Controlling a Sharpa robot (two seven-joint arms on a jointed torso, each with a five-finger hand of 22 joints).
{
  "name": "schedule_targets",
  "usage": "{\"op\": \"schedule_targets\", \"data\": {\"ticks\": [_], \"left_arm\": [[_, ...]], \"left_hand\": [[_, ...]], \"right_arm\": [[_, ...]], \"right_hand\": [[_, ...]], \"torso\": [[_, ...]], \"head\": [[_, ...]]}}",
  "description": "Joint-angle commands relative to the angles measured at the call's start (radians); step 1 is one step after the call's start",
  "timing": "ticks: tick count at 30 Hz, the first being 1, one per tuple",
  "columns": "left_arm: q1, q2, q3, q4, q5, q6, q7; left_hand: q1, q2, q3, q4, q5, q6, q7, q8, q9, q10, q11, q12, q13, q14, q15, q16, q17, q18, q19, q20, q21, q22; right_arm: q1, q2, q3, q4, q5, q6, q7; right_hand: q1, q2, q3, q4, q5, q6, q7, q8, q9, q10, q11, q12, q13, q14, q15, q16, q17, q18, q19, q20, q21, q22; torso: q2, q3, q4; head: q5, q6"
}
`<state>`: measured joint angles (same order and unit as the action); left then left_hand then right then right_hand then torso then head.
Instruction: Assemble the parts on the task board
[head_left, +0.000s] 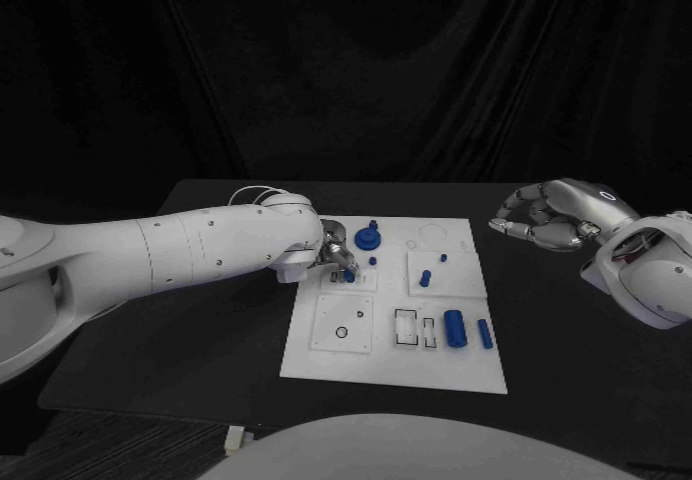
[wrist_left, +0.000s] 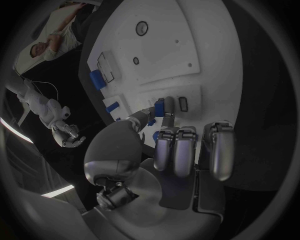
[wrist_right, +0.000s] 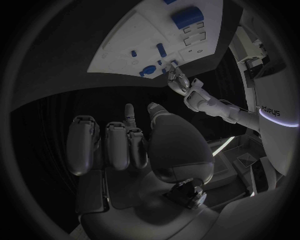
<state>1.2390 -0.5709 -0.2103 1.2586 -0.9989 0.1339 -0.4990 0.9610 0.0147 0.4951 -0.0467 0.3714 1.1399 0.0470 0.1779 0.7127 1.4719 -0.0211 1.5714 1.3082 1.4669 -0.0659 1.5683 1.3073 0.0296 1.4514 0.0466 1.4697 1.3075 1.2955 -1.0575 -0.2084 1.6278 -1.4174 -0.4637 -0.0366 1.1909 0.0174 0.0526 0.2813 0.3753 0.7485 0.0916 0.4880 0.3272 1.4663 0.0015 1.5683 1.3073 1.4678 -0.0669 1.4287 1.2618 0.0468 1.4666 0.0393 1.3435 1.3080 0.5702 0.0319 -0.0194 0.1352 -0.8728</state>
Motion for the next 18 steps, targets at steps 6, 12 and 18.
{"op": "schedule_targets", "data": {"ticks": [6, 12, 18], "left_arm": [[-0.006, 0.004, -0.002, -0.007, 0.001, 0.013, -0.004], [-0.007, 0.006, -0.002, -0.011, 0.001, 0.014, -0.005], [-0.008, 0.006, -0.002, -0.012, 0.001, 0.020, -0.008]], "left_hand": [[0.000, 0.012, 0.001, 0.011, -0.016, -0.011, -0.006, -0.002, 0.000, 0.099, -0.003, -0.001, 0.263, 0.104, -0.001, 0.003, 0.263, 0.014, -0.012, 0.001, -0.010, 0.139], [-0.021, 0.007, -0.066, 0.067, -0.182, -0.022, 0.000, -0.017, 0.007, 0.099, 0.002, -0.001, 0.263, 0.104, 0.004, 0.003, 0.263, 0.016, -0.015, 0.005, -0.018, 0.137], [-0.034, 0.003, -0.123, 0.110, -0.212, -0.021, 0.003, -0.027, 0.007, 0.099, 0.005, -0.001, 0.263, 0.104, 0.006, 0.003, 0.263, 0.015, -0.014, 0.007, -0.020, 0.139]], "right_arm": [[-0.002, 0.000, 0.001, 0.000, -0.002, 0.004, -0.015], [-0.002, -0.001, 0.001, 0.001, -0.002, 0.004, -0.015], [-0.002, -0.002, 0.001, 0.001, -0.002, 0.004, -0.014]], "right_hand": [[0.008, -0.001, 0.001, -0.005, 0.005, 0.008, 0.002, 0.001, -0.001, 0.104, 0.009, 0.003, 0.263, 0.049, 0.007, -0.007, -0.001, 0.008, 0.018, 0.009, -0.004, 0.191], [0.008, -0.001, 0.001, -0.005, 0.005, 0.008, 0.002, 0.001, -0.001, 0.104, 0.009, 0.003, 0.263, 0.049, 0.007, -0.007, -0.001, 0.008, 0.018, 0.009, -0.004, 0.191], [0.008, -0.001, 0.001, -0.005, 0.005, 0.008, 0.002, 0.001, -0.001, 0.104, 0.009, 0.003, 0.263, 0.049, 0.007, -0.007, -0.001, 0.008, 0.018, 0.009, -0.004, 0.191]], "torso": [[0.000, 0.0000, 0.0003], [0.000, 0.0002, 0.0000], [0.000, 0.0000, -0.0002]], "head": [[-0.001, 0.000], [-0.002, 0.000], [-0.001, 0.000]]}}
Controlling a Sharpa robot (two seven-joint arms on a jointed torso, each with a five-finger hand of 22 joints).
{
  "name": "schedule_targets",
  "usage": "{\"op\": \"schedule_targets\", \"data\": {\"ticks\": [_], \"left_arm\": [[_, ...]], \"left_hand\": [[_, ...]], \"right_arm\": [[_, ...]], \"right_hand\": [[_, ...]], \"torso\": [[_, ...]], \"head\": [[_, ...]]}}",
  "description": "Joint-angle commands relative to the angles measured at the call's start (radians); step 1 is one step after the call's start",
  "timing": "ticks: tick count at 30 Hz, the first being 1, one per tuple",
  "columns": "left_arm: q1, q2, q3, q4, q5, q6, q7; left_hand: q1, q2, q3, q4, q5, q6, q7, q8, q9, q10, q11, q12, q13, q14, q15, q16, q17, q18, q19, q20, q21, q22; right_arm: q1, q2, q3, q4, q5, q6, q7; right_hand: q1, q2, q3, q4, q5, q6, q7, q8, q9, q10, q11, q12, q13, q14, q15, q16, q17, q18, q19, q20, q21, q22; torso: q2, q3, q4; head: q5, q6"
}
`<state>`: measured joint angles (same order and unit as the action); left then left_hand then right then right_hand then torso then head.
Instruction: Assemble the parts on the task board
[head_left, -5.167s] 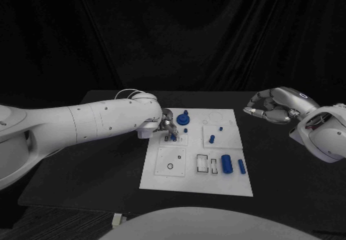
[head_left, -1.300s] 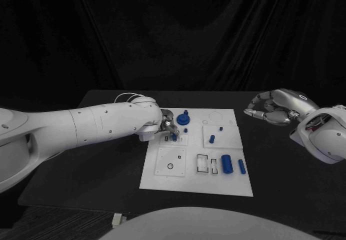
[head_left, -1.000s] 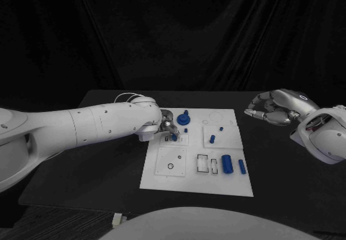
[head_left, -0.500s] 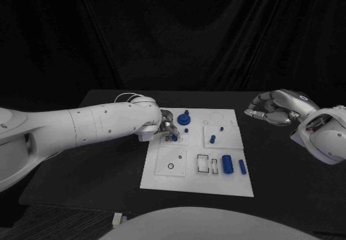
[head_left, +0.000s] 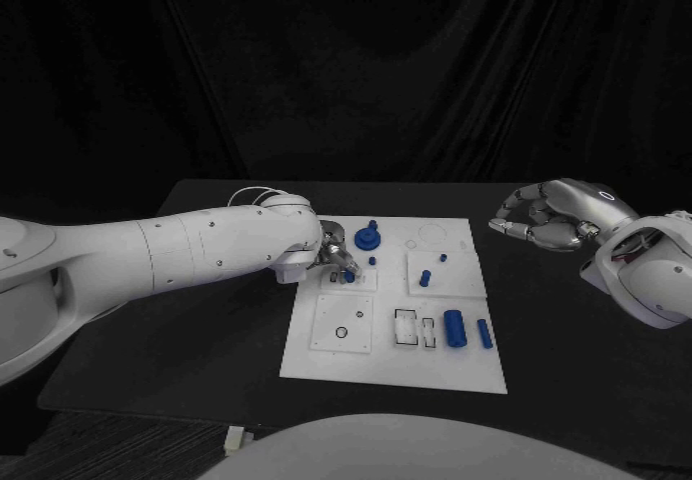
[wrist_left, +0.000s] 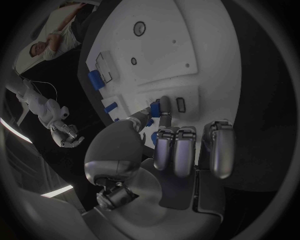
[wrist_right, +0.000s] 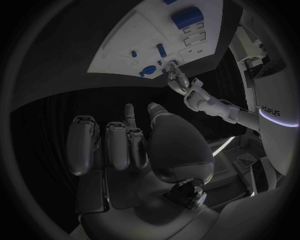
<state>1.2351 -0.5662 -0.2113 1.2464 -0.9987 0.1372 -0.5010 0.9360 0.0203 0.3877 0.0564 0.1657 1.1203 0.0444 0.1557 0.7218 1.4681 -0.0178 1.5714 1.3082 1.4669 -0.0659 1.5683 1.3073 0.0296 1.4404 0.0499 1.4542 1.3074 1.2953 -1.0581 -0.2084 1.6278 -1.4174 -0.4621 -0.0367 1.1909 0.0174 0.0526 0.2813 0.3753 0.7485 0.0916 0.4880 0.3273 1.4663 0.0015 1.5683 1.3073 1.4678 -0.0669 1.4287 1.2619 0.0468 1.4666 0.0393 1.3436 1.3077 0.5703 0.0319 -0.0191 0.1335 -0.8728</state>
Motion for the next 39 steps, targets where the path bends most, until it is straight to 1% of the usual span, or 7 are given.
{"op": "schedule_targets", "data": {"ticks": [1, 8, 13, 17, 22, 30, 39], "left_arm": [[-0.004, 0.002, -0.001, 0.000, 0.001, 0.018, -0.007], [-0.006, 0.003, -0.001, -0.002, 0.001, 0.031, -0.016], [-0.007, 0.003, -0.001, -0.005, 0.001, 0.035, -0.022], [-0.007, 0.003, -0.001, -0.007, 0.001, 0.037, -0.026], [-0.007, 0.003, -0.001, -0.008, 0.001, 0.037, -0.029], [-0.007, -0.002, -0.001, -0.004, 0.001, 0.037, -0.025], [-0.007, -0.006, -0.001, 0.005, 0.001, 0.048, -0.003]], "left_hand": [[-0.012, -0.004, -0.029, 0.017, -0.017, 0.000, 0.006, -0.006, -0.002, 0.103, 0.002, -0.001, 0.263, 0.104, 0.007, 0.003, 0.263, 0.016, -0.003, 0.004, -0.006, 0.140], [-0.041, -0.010, -0.113, 0.083, -0.099, 0.008, 0.007, -0.014, 0.001, 0.103, 0.004, -0.001, 0.263, 0.104, 0.008, 0.003, 0.263, 0.016, -0.003, 0.006, -0.011, 0.141], [-0.066, -0.016, -0.164, 0.119, -0.113, 0.016, 0.006, -0.013, 0.010, 0.103, 0.004, -0.001, 0.263, 0.104, 0.008, 0.003, 0.263, 0.017, -0.003, 0.006, -0.014, 0.141], [-0.083, -0.016, -0.204, 0.148, -0.116, 0.033, 0.000, 0.007, 0.041, 0.103, -0.001, -0.001, 0.263, 0.104, 0.005, 0.003, 0.263, 0.017, -0.002, 0.003, -0.015, 0.143], [-0.083, -0.012, -0.223, 0.160, -0.116, 0.031, -0.003, 0.019, 0.066, 0.103, -0.004, -0.001, 0.263, 0.104, 0.002, 0.003, 0.263, 0.017, -0.002, 0.001, -0.017, 0.143], [-0.047, -0.001, -0.230, 0.150, -0.110, 0.014, -0.003, 0.026, 0.098, 0.103, -0.005, -0.001, 0.263, 0.104, 0.001, 0.003, 0.263, 0.018, -0.002, -0.001, -0.020, 0.144], [0.056, 0.011, -0.227, 0.081, -0.076, 0.012, -0.017, 0.066, 0.176, 0.103, -0.015, -0.001, 0.263, 0.104, -0.008, 0.003, 0.263, 0.017, 0.002, -0.008, -0.024, 0.148]], "right_arm": [[-0.002, -0.001, 0.001, 0.001, -0.002, 0.003, -0.014], [-0.003, 0.000, 0.001, 0.000, -0.002, 0.005, -0.014], [-0.003, 0.000, 0.001, 0.000, -0.002, 0.006, -0.013], [-0.003, 0.000, 0.001, 0.000, -0.002, 0.005, -0.013], [-0.004, 0.000, 0.001, -0.001, -0.002, 0.006, -0.012], [-0.004, 0.001, 0.001, -0.002, -0.002, 0.006, -0.012], [-0.004, 0.002, 0.001, -0.002, -0.002, 0.007, -0.012]], "right_hand": [[0.008, -0.001, 0.001, -0.005, 0.005, 0.008, 0.002, 0.001, -0.001, 0.105, 0.009, 0.003, 0.263, 0.049, 0.007, -0.007, -0.002, 0.008, 0.018, 0.009, -0.004, 0.191], [0.011, -0.002, 0.001, -0.004, 0.006, 0.009, 0.003, 0.001, -0.003, 0.105, 0.009, 0.003, 0.263, 0.049, 0.008, -0.007, -0.003, 0.008, 0.018, 0.010, -0.005, 0.191], [0.011, -0.002, 0.001, -0.004, 0.006, 0.009, 0.003, 0.001, -0.003, 0.105, 0.009, 0.003, 0.263, 0.049, 0.008, -0.007, -0.003, 0.008, 0.018, 0.010, -0.005, 0.191], [0.012, -0.002, 0.000, -0.004, 0.006, 0.009, 0.003, 0.001, -0.003, 0.105, 0.009, 0.003, 0.263, 0.049, 0.008, -0.007, -0.003, 0.008, 0.018, 0.010, -0.005, 0.190], [0.012, -0.002, 0.000, -0.004, 0.006, 0.009, 0.003, 0.001, -0.003, 0.105, 0.009, 0.003, 0.263, 0.049, 0.008, -0.007, -0.003, 0.008, 0.018, 0.010, -0.005, 0.190], [0.012, -0.003, 0.000, -0.003, 0.006, 0.009, 0.003, 0.001, -0.003, 0.105, 0.009, 0.003, 0.263, 0.049, 0.008, -0.008, -0.004, 0.008, 0.018, 0.010, -0.005, 0.191], [0.012, -0.003, -0.001, -0.003, 0.006, 0.009, 0.003, 0.000, -0.003, 0.105, 0.009, 0.003, 0.263, 0.048, 0.008, -0.008, -0.005, 0.008, 0.018, 0.010, -0.006, 0.190]], "torso": [[0.000, 0.0001, -0.0006], [0.000, -0.0002, -0.0006], [0.000, -0.0001, -0.0004], [0.000, -0.0004, -0.0002], [0.000, -0.0002, -0.0001], [0.000, -0.0004, -0.0002], [0.000, -0.0002, -0.0004]], "head": [[0.001, 0.000], [0.000, 0.000], [0.001, 0.000], [0.000, 0.000], [0.000, 0.000], [0.000, 0.000], [0.000, 0.000]]}}
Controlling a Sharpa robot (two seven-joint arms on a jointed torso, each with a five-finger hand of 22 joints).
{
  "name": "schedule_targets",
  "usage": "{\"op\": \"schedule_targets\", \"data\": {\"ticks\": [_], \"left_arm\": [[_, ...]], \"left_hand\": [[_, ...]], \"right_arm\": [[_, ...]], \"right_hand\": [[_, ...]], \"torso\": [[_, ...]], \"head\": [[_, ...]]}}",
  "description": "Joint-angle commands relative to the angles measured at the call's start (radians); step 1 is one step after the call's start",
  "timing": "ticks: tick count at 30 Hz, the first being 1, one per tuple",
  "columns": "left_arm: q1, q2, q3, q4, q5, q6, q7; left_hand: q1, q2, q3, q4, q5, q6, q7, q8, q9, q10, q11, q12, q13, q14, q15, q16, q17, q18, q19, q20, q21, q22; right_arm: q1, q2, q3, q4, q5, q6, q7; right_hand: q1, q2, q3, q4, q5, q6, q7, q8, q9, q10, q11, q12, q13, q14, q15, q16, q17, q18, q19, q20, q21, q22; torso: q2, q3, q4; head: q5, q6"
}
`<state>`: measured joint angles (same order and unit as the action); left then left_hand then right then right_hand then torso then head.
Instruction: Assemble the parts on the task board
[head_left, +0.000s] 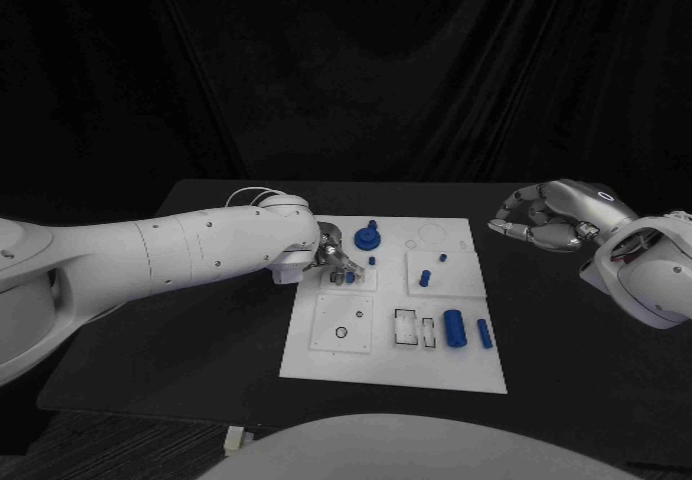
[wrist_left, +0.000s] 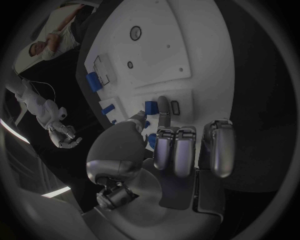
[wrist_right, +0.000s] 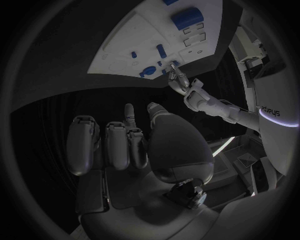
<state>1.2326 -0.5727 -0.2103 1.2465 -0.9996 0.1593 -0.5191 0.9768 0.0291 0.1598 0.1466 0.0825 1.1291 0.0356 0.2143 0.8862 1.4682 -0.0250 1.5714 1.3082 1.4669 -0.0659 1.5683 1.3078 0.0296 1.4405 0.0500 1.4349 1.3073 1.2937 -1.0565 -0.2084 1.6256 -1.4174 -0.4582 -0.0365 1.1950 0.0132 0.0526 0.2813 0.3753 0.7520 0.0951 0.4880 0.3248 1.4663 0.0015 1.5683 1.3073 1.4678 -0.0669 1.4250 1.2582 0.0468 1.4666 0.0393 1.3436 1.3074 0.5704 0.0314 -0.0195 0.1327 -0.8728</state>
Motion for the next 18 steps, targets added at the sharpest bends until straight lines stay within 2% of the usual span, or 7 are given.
{"op": "schedule_targets", "data": {"ticks": [1, 6, 18], "left_arm": [[-0.005, 0.001, -0.002, 0.005, 0.002, 0.026, 0.018], [-0.005, 0.003, -0.002, 0.005, 0.002, 0.027, 0.027], [-0.005, 0.005, -0.002, 0.002, 0.002, 0.030, 0.036]], "left_hand": [[0.022, 0.003, 0.001, -0.014, 0.010, 0.003, -0.009, 0.011, 0.017, 0.103, -0.009, -0.001, 0.263, 0.104, -0.009, 0.003, 0.263, 0.017, 0.002, -0.009, -0.005, 0.148], [0.045, 0.001, 0.001, -0.033, 0.017, 0.000, -0.013, 0.020, 0.035, 0.103, -0.012, -0.001, 0.263, 0.104, -0.011, 0.003, 0.263, 0.017, 0.003, -0.012, -0.006, 0.150], [0.062, 0.004, 0.002, -0.045, 0.018, 0.005, -0.018, 0.031, 0.049, 0.103, -0.016, -0.001, 0.263, 0.104, -0.014, 0.003, 0.263, 0.017, 0.003, -0.015, -0.007, 0.150]], "right_arm": [[-0.002, 0.001, 0.001, 0.000, -0.002, 0.004, -0.013], [-0.002, 0.001, 0.001, -0.001, -0.002, 0.004, -0.012], [-0.003, 0.002, 0.001, -0.002, -0.002, 0.005, -0.012]], "right_hand": [[0.008, 0.001, -0.001, -0.003, 0.006, 0.006, 0.000, 0.000, -0.001, 0.105, 0.009, 0.003, 0.263, 0.049, 0.008, -0.004, -0.001, 0.008, 0.018, 0.010, -0.006, 0.191], [0.008, 0.001, -0.001, -0.003, 0.006, 0.006, 0.000, 0.000, -0.001, 0.105, 0.009, 0.003, 0.263, 0.049, 0.008, -0.004, -0.001, 0.008, 0.018, 0.010, -0.006, 0.191], [0.007, 0.002, -0.002, -0.001, 0.006, 0.006, 0.000, 0.000, -0.001, 0.105, 0.009, 0.003, 0.263, 0.048, 0.008, -0.005, -0.002, 0.008, 0.018, 0.010, -0.006, 0.191]], "torso": [[0.000, 0.0001, -0.0001], [0.000, 0.0003, 0.0003], [0.000, 0.0003, -0.0001]], "head": [[0.001, 0.000], [0.001, 0.000], [0.001, 0.000]]}}
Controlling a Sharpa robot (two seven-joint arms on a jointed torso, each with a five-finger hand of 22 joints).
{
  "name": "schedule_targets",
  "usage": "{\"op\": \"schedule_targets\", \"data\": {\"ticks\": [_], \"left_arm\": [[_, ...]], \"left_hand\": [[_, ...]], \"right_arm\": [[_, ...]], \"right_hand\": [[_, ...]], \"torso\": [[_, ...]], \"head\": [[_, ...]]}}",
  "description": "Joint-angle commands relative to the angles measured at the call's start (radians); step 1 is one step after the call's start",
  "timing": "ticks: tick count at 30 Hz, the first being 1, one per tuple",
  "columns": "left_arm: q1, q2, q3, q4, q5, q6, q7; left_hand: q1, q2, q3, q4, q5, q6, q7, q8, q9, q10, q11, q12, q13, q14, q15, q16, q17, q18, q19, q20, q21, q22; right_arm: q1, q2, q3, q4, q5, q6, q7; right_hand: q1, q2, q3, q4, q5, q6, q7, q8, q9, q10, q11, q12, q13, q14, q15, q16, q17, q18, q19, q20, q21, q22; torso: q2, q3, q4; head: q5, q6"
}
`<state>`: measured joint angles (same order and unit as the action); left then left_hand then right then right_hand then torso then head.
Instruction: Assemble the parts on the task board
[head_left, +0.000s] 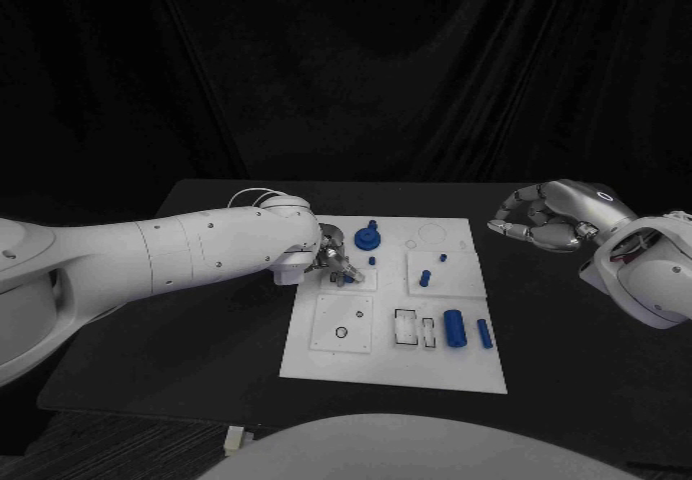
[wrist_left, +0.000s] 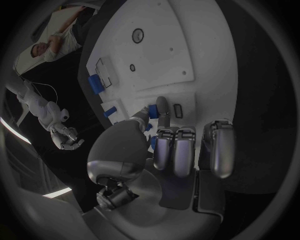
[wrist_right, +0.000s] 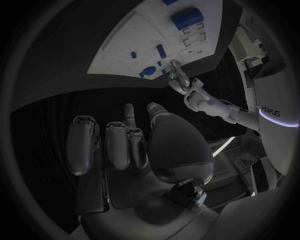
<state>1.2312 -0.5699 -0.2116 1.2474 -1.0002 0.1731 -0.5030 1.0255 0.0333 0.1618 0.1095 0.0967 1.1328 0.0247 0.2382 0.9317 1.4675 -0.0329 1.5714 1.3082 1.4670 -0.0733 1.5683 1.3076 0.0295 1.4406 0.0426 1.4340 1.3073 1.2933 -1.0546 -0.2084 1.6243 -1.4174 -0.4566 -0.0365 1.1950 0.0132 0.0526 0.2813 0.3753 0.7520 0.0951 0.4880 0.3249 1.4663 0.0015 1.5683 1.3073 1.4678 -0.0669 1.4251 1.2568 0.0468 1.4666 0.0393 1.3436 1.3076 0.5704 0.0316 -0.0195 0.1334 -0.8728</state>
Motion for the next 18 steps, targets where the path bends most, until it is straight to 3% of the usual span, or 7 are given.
{"op": "schedule_targets", "data": {"ticks": [1, 6, 18], "left_arm": [[-0.003, 0.002, -0.001, 0.001, 0.002, 0.016, 0.020], [-0.003, 0.004, -0.001, -0.001, 0.002, 0.017, 0.021], [-0.003, 0.009, -0.001, -0.008, 0.002, -0.011, 0.038]], "left_hand": [[0.015, 0.000, 0.001, -0.009, 0.005, 0.002, -0.007, 0.007, 0.004, 0.103, -0.009, -0.001, 0.263, 0.104, -0.007, 0.003, 0.263, 0.017, 0.004, -0.008, -0.006, 0.150], [0.024, 0.004, 0.003, -0.015, 0.008, 0.005, -0.010, 0.012, 0.010, 0.103, -0.011, -0.001, 0.263, 0.104, -0.009, 0.003, 0.263, 0.017, 0.004, -0.009, -0.006, 0.151], [0.083, 0.046, 0.041, -0.043, 0.018, 0.011, -0.021, 0.024, 0.031, 0.103, -0.022, -0.001, 0.263, 0.104, -0.020, 0.003, 0.263, 0.016, 0.011, -0.020, -0.004, 0.157]], "right_arm": [[-0.003, 0.000, 0.001, 0.000, -0.002, 0.003, -0.012], [-0.004, 0.000, 0.001, -0.001, -0.002, 0.003, -0.011], [-0.005, 0.000, 0.001, -0.001, -0.002, 0.003, -0.010]], "right_hand": [[0.007, 0.002, -0.002, -0.001, 0.006, 0.006, 0.000, 0.000, -0.002, 0.105, 0.009, 0.003, 0.263, 0.048, 0.008, -0.005, -0.001, 0.008, 0.018, 0.010, -0.006, 0.190], [0.007, 0.002, -0.002, -0.001, 0.006, 0.006, 0.000, 0.000, -0.002, 0.105, 0.009, 0.003, 0.263, 0.048, 0.008, -0.005, -0.001, 0.008, 0.018, 0.010, -0.006, 0.190], [0.007, 0.002, -0.002, 0.000, 0.006, 0.006, -0.001, 0.000, -0.002, 0.105, 0.009, 0.003, 0.263, 0.048, 0.008, -0.005, -0.001, 0.008, 0.017, 0.010, -0.007, 0.190]], "torso": [[0.000, 0.0001, 0.0001], [0.000, -0.0001, -0.0001], [0.000, -0.0003, 0.0004]], "head": [[0.001, 0.000], [0.002, 0.000], [0.000, 0.000]]}}
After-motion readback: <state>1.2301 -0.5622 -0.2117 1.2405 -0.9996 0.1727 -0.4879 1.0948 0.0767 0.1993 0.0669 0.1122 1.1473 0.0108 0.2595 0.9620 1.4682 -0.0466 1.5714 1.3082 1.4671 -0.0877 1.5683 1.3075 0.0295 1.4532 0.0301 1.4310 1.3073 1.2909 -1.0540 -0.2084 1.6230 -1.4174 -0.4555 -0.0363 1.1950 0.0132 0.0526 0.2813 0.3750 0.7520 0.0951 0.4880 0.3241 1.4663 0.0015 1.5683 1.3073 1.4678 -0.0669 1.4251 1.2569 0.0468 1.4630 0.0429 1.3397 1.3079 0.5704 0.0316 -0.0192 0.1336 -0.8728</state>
